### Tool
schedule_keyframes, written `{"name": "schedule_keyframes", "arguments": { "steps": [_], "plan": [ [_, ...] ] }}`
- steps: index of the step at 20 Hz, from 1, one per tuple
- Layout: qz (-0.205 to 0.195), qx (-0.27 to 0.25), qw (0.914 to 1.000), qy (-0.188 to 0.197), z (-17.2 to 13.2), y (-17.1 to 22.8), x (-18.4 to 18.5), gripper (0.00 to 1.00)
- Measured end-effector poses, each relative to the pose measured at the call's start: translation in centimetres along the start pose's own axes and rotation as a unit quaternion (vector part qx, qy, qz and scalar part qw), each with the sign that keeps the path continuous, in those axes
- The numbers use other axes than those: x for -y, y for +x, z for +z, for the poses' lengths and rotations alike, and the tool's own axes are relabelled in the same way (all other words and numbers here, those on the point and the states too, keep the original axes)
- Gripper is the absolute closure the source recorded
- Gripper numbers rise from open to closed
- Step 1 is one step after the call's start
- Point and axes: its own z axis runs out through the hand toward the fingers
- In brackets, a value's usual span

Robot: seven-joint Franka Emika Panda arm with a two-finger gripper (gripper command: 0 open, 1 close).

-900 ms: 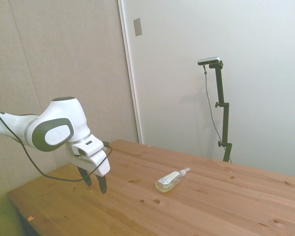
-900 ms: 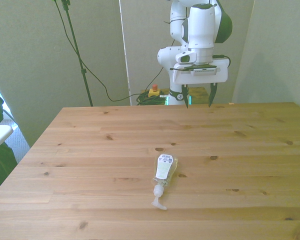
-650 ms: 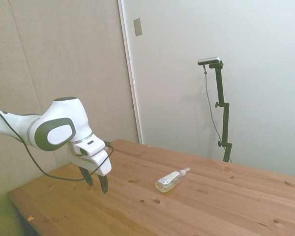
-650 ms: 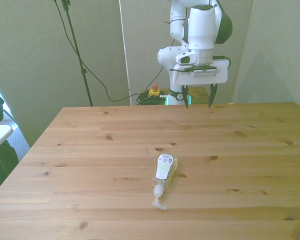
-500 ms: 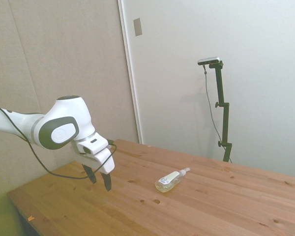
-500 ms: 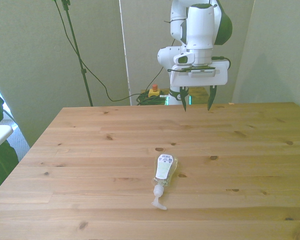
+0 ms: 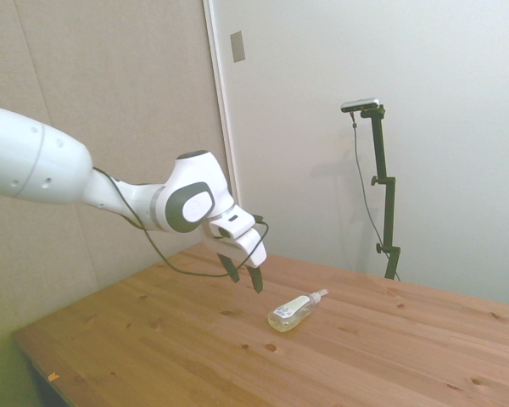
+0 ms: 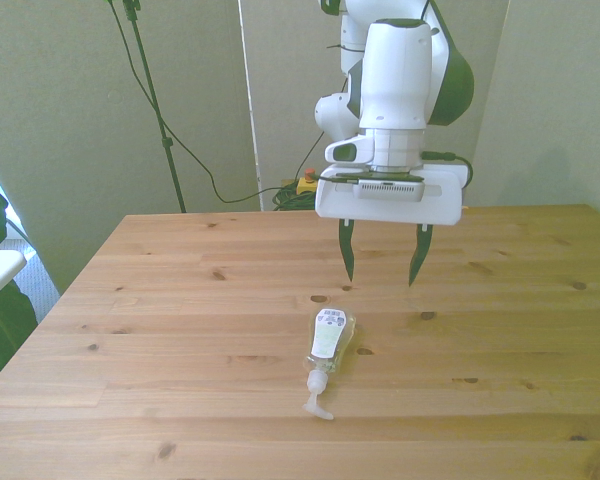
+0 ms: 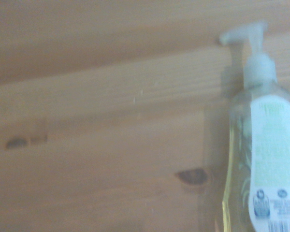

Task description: Stand the sanitizer

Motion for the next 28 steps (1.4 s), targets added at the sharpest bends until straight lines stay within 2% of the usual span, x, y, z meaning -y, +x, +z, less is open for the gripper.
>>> {"name": "schedule_keyframes", "arguments": {
  "steps": [5, 10, 23, 28],
  "plan": [
    [0.022, -0.015, 0.9996, -0.010, 2.3, 4.7, 2.9, 0.00],
    [0.041, -0.024, 0.9988, -0.011, 4.0, 7.7, 3.3, 0.00],
    [0.071, -0.020, 0.9971, -0.020, 9.0, 11.0, 2.5, 0.00],
    [0.070, -0.018, 0.9974, -0.005, 10.6, 11.7, 2.4, 0.00]
  ]
}}
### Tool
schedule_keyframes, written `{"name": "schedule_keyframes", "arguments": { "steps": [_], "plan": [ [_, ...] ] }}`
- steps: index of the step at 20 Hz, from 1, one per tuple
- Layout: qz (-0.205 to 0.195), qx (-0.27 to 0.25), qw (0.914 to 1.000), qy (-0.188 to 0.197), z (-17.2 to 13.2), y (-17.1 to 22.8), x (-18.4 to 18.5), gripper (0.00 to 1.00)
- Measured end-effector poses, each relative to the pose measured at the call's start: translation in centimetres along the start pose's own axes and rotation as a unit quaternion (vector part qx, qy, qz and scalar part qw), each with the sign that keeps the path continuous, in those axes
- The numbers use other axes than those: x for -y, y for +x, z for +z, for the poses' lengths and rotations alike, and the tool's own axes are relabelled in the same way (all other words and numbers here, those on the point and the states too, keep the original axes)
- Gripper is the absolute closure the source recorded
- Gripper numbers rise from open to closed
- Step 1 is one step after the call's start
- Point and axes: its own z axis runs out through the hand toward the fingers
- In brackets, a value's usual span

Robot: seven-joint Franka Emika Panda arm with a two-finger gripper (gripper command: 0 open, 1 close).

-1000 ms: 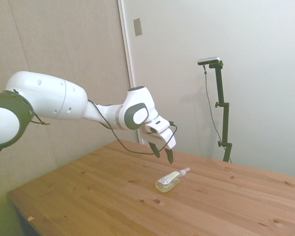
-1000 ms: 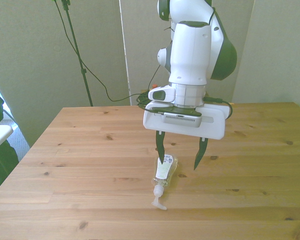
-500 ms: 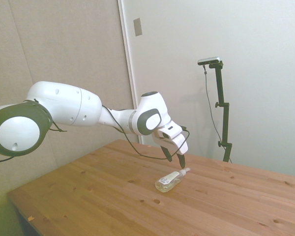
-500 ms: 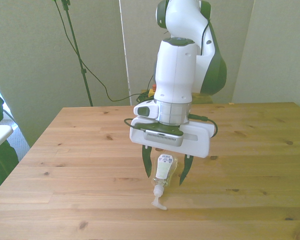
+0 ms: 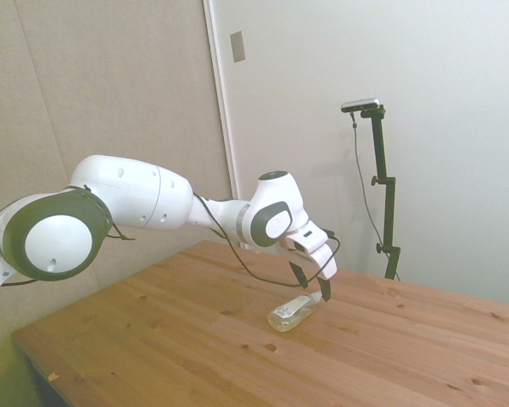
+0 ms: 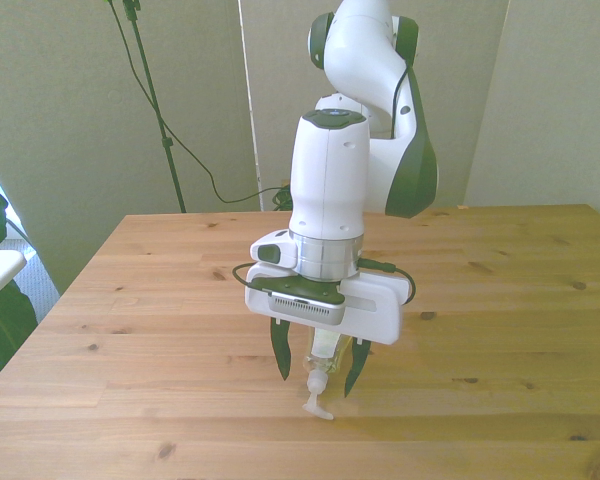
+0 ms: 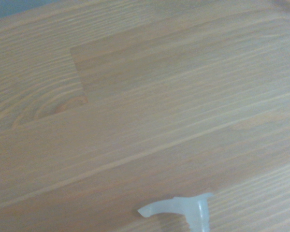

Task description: Stand the sanitizer

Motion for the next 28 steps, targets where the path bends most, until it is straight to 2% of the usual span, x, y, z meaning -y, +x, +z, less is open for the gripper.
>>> {"name": "schedule_keyframes", "arguments": {
  "steps": [2, 3, 8, 19, 28],
  "plan": [
    [0.000, 0.003, 1.0000, 0.003, 0.5, -0.1, 0.2, 0.00],
    [-0.001, 0.004, 1.0000, 0.003, 0.7, -0.3, 0.3, 1.00],
    [-0.004, 0.006, 1.0000, 0.000, 2.0, -0.5, 0.6, 1.00],
    [-0.001, 0.007, 1.0000, -0.002, 2.3, 0.1, 1.2, 1.00],
    [0.018, 0.038, 0.9990, -0.015, 2.1, 0.4, 1.0, 1.00]
  ]
}}
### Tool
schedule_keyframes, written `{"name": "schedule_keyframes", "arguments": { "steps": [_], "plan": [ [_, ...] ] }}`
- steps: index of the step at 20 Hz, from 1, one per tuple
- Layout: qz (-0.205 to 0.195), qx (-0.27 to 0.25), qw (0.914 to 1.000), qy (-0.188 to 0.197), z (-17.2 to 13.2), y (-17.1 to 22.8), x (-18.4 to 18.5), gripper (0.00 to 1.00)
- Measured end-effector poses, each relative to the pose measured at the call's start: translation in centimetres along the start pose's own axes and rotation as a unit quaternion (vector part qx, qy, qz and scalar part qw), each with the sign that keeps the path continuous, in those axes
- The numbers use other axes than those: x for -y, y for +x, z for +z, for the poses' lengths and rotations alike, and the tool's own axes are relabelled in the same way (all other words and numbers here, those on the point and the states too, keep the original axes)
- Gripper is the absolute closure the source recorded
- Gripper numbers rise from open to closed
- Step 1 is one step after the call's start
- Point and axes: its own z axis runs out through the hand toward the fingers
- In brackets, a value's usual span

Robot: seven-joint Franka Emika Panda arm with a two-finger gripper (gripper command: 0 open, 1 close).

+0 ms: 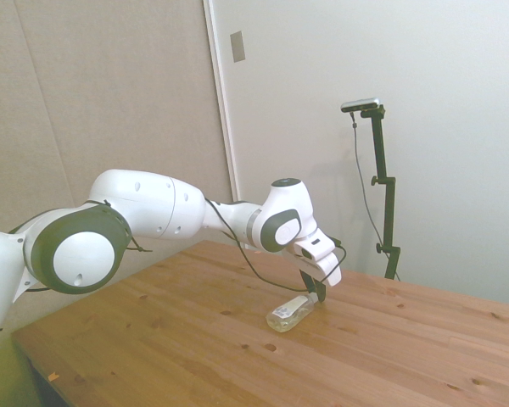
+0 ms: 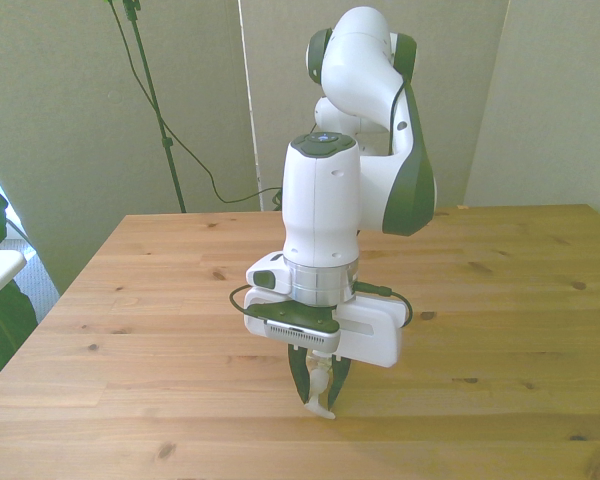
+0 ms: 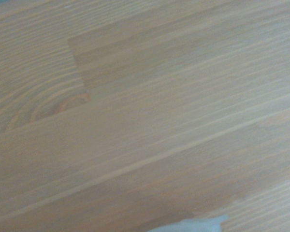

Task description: Stand the sanitizer

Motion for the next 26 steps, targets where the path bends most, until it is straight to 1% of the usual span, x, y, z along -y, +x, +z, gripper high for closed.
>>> {"name": "schedule_keyframes", "arguments": {
  "steps": [4, 6, 10, 13, 16, 21, 26],
  "plan": [
    [0.010, 0.003, 0.9999, 0.001, -0.2, -0.4, 0.3, 1.00],
    [0.017, -0.007, 0.9997, 0.016, -0.7, -1.1, 0.8, 1.00],
    [0.019, -0.046, 0.9965, 0.068, -4.0, -3.8, 1.4, 1.00],
    [0.016, -0.072, 0.9932, 0.091, -6.8, -6.1, 0.6, 1.00],
    [0.014, -0.094, 0.9894, 0.110, -8.9, -8.5, -0.7, 1.00],
    [0.022, -0.141, 0.9787, 0.148, -11.4, -11.7, -2.1, 1.00],
    [0.041, -0.188, 0.9642, 0.182, -11.8, -13.4, -2.7, 1.00]
  ]
}}
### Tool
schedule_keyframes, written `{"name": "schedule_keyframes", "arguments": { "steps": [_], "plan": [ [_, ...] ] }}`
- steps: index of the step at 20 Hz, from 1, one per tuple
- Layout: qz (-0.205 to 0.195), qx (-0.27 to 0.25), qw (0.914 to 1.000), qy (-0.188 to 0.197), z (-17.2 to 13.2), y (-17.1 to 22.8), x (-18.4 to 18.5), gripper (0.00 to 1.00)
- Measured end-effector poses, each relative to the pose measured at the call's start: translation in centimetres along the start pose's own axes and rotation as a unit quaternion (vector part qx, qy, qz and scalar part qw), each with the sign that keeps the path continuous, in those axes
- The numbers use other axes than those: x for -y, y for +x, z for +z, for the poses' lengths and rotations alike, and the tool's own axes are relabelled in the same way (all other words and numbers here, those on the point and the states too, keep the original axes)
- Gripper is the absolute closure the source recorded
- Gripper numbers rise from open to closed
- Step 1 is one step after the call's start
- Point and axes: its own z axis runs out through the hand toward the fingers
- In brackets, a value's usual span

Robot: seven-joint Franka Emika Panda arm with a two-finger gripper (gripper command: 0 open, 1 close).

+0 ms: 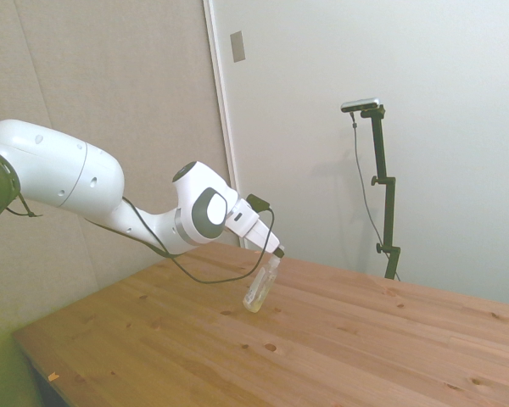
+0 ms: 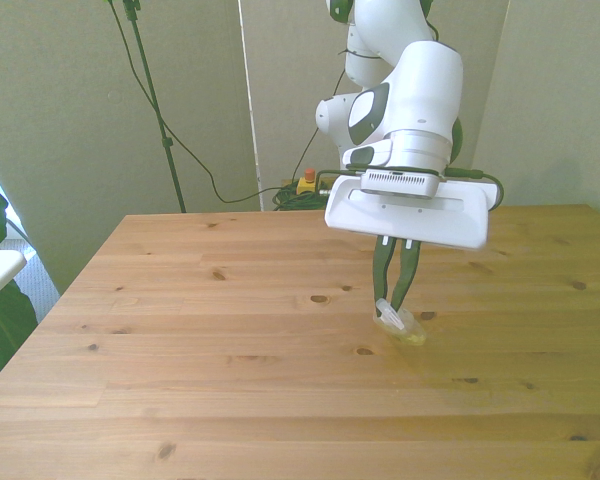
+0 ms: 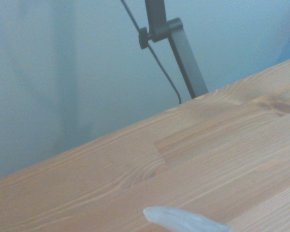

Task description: Stand the sanitizer

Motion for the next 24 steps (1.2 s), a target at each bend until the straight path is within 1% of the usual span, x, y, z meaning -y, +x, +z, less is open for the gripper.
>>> {"name": "schedule_keyframes", "arguments": {
  "steps": [5, 10, 17, 18, 24],
  "plan": [
    [0.013, -0.052, 0.9981, 0.030, -0.8, -0.9, -0.2, 1.00],
    [0.013, -0.083, 0.9949, 0.057, -1.9, -3.0, -0.9, 1.00],
    [0.005, -0.117, 0.9906, 0.070, -3.1, -5.9, -1.8, 1.00],
    [0.002, -0.120, 0.9903, 0.069, -3.2, -6.1, -1.8, 0.00],
    [-0.001, -0.126, 0.9899, 0.066, -3.6, -6.9, -1.8, 0.00]
  ]
}}
